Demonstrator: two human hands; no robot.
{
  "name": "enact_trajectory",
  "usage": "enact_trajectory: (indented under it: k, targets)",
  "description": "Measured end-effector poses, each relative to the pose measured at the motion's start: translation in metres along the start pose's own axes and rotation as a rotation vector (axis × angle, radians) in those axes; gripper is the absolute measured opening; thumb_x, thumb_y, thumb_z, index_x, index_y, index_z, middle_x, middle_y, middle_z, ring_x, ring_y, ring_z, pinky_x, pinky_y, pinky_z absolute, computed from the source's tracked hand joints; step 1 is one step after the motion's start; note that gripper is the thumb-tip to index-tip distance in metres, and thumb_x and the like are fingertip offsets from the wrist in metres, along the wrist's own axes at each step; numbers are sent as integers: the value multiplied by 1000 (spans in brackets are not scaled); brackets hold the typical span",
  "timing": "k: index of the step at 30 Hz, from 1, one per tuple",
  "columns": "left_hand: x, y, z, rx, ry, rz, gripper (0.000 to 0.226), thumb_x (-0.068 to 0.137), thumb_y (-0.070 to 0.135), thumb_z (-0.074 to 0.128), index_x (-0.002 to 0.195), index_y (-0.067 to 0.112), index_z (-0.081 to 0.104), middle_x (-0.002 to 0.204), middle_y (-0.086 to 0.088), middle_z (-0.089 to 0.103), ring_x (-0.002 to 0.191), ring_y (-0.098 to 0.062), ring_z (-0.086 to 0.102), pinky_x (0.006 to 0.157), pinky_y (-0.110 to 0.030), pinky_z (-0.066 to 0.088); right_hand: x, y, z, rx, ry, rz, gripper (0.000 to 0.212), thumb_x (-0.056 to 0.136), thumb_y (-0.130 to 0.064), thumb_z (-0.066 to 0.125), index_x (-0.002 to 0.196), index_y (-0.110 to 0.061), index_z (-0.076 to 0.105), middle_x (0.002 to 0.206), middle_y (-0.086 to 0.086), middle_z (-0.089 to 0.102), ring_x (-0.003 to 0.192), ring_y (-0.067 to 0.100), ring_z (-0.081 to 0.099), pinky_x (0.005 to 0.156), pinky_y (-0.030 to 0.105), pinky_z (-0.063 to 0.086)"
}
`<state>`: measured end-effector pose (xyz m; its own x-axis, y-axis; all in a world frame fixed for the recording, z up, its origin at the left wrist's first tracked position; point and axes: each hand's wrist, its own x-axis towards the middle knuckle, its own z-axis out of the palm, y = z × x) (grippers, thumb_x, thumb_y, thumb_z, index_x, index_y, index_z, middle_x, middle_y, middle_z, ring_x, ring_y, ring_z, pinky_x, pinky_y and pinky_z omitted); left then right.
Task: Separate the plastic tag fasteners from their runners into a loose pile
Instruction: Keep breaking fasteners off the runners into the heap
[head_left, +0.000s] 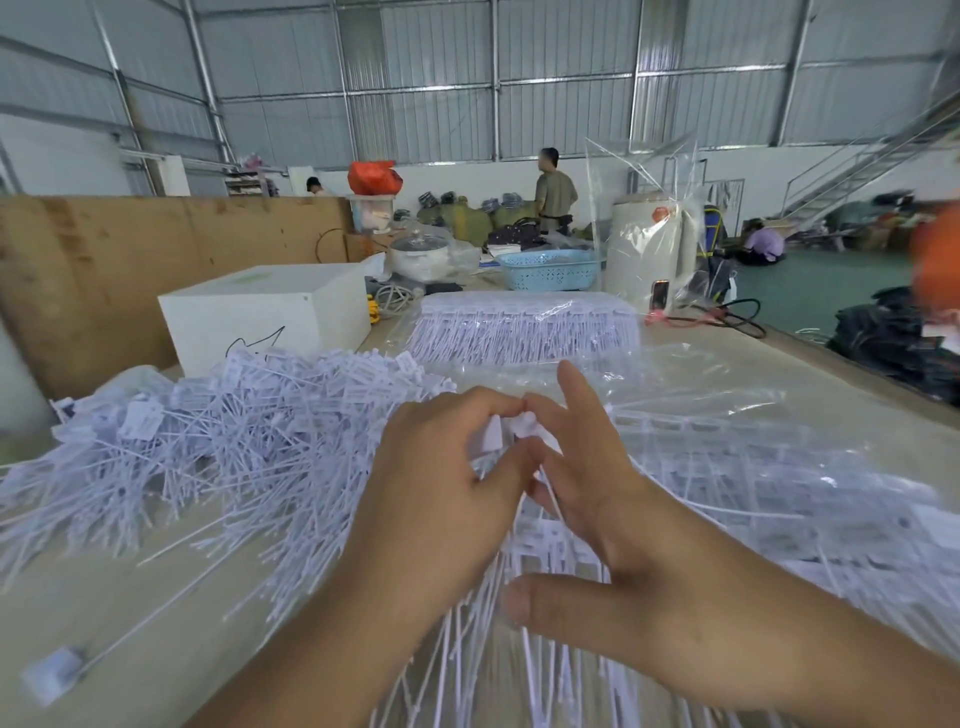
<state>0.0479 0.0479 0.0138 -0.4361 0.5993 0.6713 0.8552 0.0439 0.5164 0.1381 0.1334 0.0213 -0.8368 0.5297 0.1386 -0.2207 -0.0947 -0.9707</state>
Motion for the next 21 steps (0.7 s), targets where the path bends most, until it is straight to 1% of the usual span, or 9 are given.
enact_trajectory:
  k: [2, 4, 7, 8, 10, 12, 15, 18, 21]
  targets:
    - [1, -1, -1, -19, -5, -27, 10, 84, 35, 71, 93, 38, 68, 86, 28, 64, 96, 7, 50, 73, 0, 30, -11, 0, -1, 118, -17, -9, 26, 107, -17, 32, 95, -26, 54, 96, -20, 64, 91, -5, 65, 69, 21, 51]
    - [1, -2, -1, -59, -10, -63, 5, 83, 35, 70, 88, 37, 68, 84, 24, 65, 91, 8, 53, 69, 0, 31, -20, -4, -1, 134, 22, -80, 16, 102, -16, 47, 113, -25, 52, 119, -8, 55, 131, 28, 49, 100, 41, 47]
    - [1, -3, -1, -112, -20, -98, 3, 83, 34, 71, 85, 36, 69, 83, 21, 66, 87, 7, 55, 66, -1, 34, -29, 3, -17, -124, -108, -189, 65, 96, -33, 58, 149, -32, 21, 156, -11, 30, 141, 14, 38, 109, 32, 39]
    - [1, -4, -2, -113, -17, -96, 3, 83, 33, 71, 83, 35, 68, 84, 21, 66, 87, 7, 56, 66, -2, 34, -28, 1, -19, -267, -185, -158, 88, 88, -40, 64, 151, -43, 2, 157, -28, 18, 137, -2, 37, 105, 20, 40]
    - [2, -3, -3, -108, 14, -81, 2, 81, 34, 68, 80, 34, 67, 85, 22, 66, 87, 6, 56, 66, -2, 34, -37, 3, -31, -603, -197, -253, 94, 74, -51, 66, 141, -64, 1, 144, -44, 23, 123, -16, 44, 92, 5, 43]
    - [3, -3, -4, -114, 69, -80, 6, 76, 37, 63, 82, 37, 65, 88, 26, 64, 86, 5, 56, 64, -2, 34, -40, -3, -40, -734, -64, -359, 77, 73, -50, 66, 138, -59, 25, 128, -33, 49, 89, -2, 65, 71, 18, 57]
    - [4, -5, -5, -167, 140, -101, 14, 73, 38, 62, 86, 42, 64, 84, 26, 64, 75, -4, 59, 68, -13, 44, -35, -13, -42, -558, 104, -441, 36, 82, -27, 71, 113, -42, 59, 104, -13, 65, 58, 30, 59, 48, 33, 52]
    - [4, -7, -7, -209, 169, -141, 13, 71, 38, 62, 83, 41, 66, 76, 19, 65, 65, -12, 60, 61, -35, 52, -37, -23, -45, -457, 170, -507, 20, 86, -13, 69, 95, -31, 69, 87, 6, 68, 45, 28, 51, 40, 17, 41]
    - [6, -11, -8, -227, 178, -177, 13, 70, 36, 64, 81, 42, 67, 74, 17, 66, 62, -6, 58, 59, -24, 46, -43, -38, -50, -342, 13, -504, 15, 78, -18, 72, 93, -22, 72, 74, 19, 67, 34, 15, 44, 38, 12, 34]
